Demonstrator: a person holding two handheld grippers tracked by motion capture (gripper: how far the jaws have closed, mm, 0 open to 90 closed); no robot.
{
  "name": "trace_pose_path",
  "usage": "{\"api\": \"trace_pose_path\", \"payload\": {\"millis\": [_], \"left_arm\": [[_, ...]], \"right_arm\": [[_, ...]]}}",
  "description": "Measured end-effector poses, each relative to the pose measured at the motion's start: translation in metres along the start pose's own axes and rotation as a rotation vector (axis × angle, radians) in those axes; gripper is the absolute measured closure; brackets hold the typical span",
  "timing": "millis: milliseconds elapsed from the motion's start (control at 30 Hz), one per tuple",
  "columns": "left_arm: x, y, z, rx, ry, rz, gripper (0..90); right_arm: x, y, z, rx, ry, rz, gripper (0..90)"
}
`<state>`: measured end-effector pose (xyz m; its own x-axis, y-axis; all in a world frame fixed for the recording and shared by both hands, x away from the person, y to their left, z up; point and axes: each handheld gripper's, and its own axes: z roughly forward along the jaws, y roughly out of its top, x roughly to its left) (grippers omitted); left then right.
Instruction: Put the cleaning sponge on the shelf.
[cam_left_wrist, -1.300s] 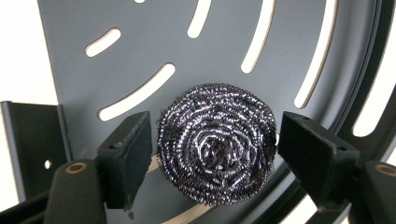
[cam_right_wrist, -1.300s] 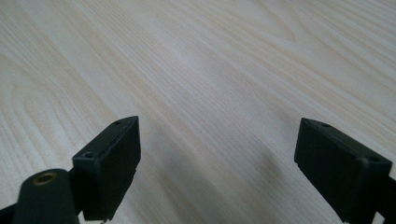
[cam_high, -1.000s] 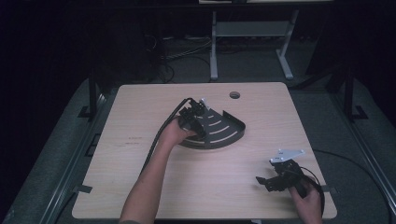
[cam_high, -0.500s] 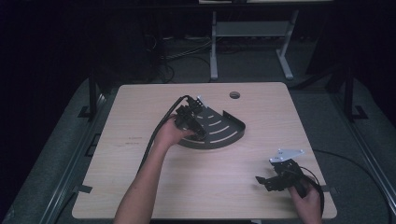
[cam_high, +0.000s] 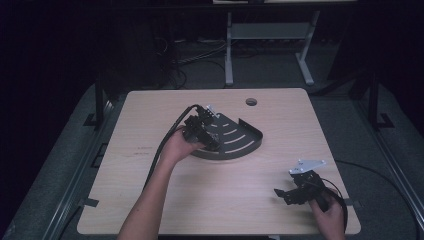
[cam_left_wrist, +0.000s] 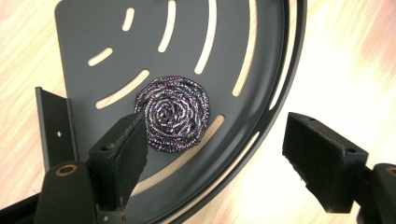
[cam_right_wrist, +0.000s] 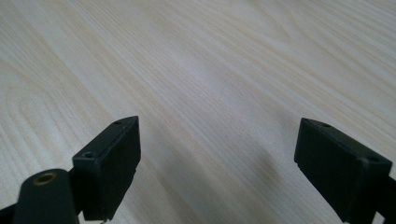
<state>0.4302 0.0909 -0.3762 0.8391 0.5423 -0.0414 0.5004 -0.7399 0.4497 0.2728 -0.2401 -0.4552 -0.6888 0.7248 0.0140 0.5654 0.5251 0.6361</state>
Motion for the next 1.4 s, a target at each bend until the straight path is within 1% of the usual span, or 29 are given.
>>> {"api": "trace_pose_path", "payload": {"millis": [100,133,267,333,400,533,667,800,833,933,1000,1033,1133,1233,1300,1367,1400], "left_arm": [[-0.001,-0.003,-0.003,0.008,0.0,0.008,21.7],[-0.002,-0.004,-0.004,0.006,0.004,0.009,21.7],[-0.004,-0.01,-0.005,-0.012,0.0,-0.002,21.7],[-0.006,-0.012,-0.006,-0.017,-0.009,-0.003,21.7],[-0.008,-0.013,-0.006,-0.014,-0.01,-0.001,21.7],[-0.011,-0.016,-0.009,-0.025,-0.007,0.014,21.8],[-0.014,-0.02,-0.011,-0.031,-0.001,0.013,21.8],[-0.016,-0.025,-0.01,-0.02,-0.01,0.008,21.8],[-0.017,-0.026,-0.01,-0.016,-0.007,0.014,21.8],[-0.019,-0.03,-0.011,-0.023,-0.006,0.012,21.8],[-0.021,-0.032,-0.011,-0.025,-0.004,0.021,21.8],[-0.021,-0.034,-0.011,-0.025,-0.004,0.018,22.0],[-0.022,-0.037,-0.009,-0.017,-0.006,0.013,22.0],[-0.026,-0.04,-0.006,-0.023,-0.01,0.011,21.9],[-0.028,-0.042,-0.005,-0.018,-0.009,0.018,21.9],[-0.029,-0.045,-0.004,-0.022,-0.011,0.016,21.9],[-0.029,-0.046,-0.004,-0.016,-0.012,0.016,21.9]], "right_arm": [[0.0,0.0,0.0,-0.001,-0.001,0.002,14.0],[0.0,-0.001,0.0,-0.003,0.001,0.005,14.0],[-0.001,-0.001,-0.001,-0.003,-0.001,0.006,14.1],[-0.001,-0.001,-0.001,-0.002,-0.002,0.008,14.1],[-0.001,-0.001,-0.001,-0.001,-0.003,0.01,14.0],[-0.002,-0.002,-0.002,-0.003,-0.007,0.012,14.0],[-0.002,-0.003,-0.003,-0.007,-0.006,0.015,14.0],[-0.002,-0.004,-0.003,-0.009,-0.005,0.019,14.1],[-0.002,-0.004,-0.003,-0.008,-0.005,0.019,14.0],[-0.002,-0.003,-0.002,-0.007,-0.005,0.019,14.0],[-0.002,-0.003,-0.002,-0.003,-0.009,0.019,14.0],[-0.002,-0.003,-0.002,-0.004,-0.01,0.02,14.0],[-0.003,-0.003,-0.002,-0.004,-0.012,0.019,14.0],[-0.002,-0.003,-0.002,-0.004,-0.012,0.019,14.0],[-0.003,-0.003,-0.002,-0.005,-0.013,0.02,14.0],[-0.003,-0.003,-0.002,-0.005,-0.013,0.019,14.0],[-0.003,-0.003,-0.002,-0.004,-0.012,0.019,14.1]]}}
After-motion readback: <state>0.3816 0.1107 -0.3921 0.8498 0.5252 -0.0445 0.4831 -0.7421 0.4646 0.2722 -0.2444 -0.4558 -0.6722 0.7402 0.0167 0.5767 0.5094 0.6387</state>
